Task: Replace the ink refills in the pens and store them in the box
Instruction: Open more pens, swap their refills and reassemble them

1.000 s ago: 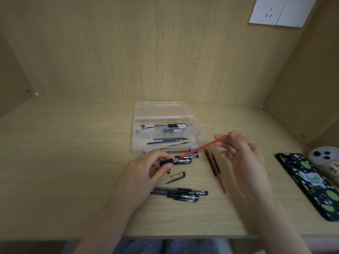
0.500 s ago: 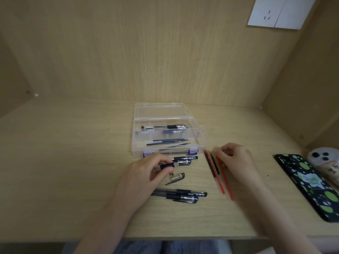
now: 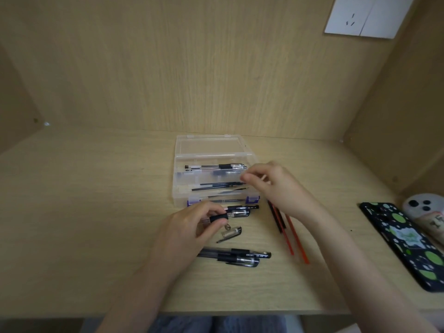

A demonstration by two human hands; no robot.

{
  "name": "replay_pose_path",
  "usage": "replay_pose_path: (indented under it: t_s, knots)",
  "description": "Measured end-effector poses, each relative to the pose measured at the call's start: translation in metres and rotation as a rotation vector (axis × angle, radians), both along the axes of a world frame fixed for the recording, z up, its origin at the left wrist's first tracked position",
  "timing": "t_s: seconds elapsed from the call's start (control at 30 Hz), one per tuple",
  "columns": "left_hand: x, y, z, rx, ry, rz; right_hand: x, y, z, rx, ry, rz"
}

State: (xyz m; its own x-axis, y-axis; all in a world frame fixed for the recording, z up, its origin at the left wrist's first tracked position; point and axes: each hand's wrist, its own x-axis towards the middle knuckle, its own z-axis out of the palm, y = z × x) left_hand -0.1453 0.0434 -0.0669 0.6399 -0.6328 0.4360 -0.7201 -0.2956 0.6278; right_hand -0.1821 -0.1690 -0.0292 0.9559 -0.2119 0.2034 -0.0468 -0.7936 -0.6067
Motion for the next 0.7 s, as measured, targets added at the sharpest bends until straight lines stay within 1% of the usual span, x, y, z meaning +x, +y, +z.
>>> replay_pose_path:
  t_s: [0.1, 0.2, 0.4, 0.5, 0.57, 0.63, 0.7]
  knots:
    - [0.001, 0.0, 0.0, 0.008, 0.001, 0.005, 0.02, 0.008, -0.008, -0.121, 0.11, 0.121]
    - [0.001, 0.0, -0.001, 0.006, -0.009, 0.003, 0.026, 0.008, -0.014, -0.216, 0.222, 0.119]
    - [0.001, 0.0, -0.001, 0.009, -0.009, -0.001, 0.025, 0.009, -0.013, -0.299, 0.388, 0.13]
    - [0.0, 0.0, 0.001, 0.005, -0.015, -0.004, 0.027, 0.007, -0.004, -0.28, 0.468, 0.154]
    - [0.0, 0.0, 0.001, 0.005, -0.002, -0.003, 0.028, 0.004, 0.0, -0.233, 0.497, 0.17]
    - [-0.001, 0.0, 0.001, 0.008, 0.001, -0.002, 0.029, 0.001, 0.002, -0.164, 0.488, 0.2]
    - [-0.001, 0.001, 0.001, 0.011, 0.009, -0.007, 0.028, -0.002, 0.006, -0.054, 0.437, 0.223]
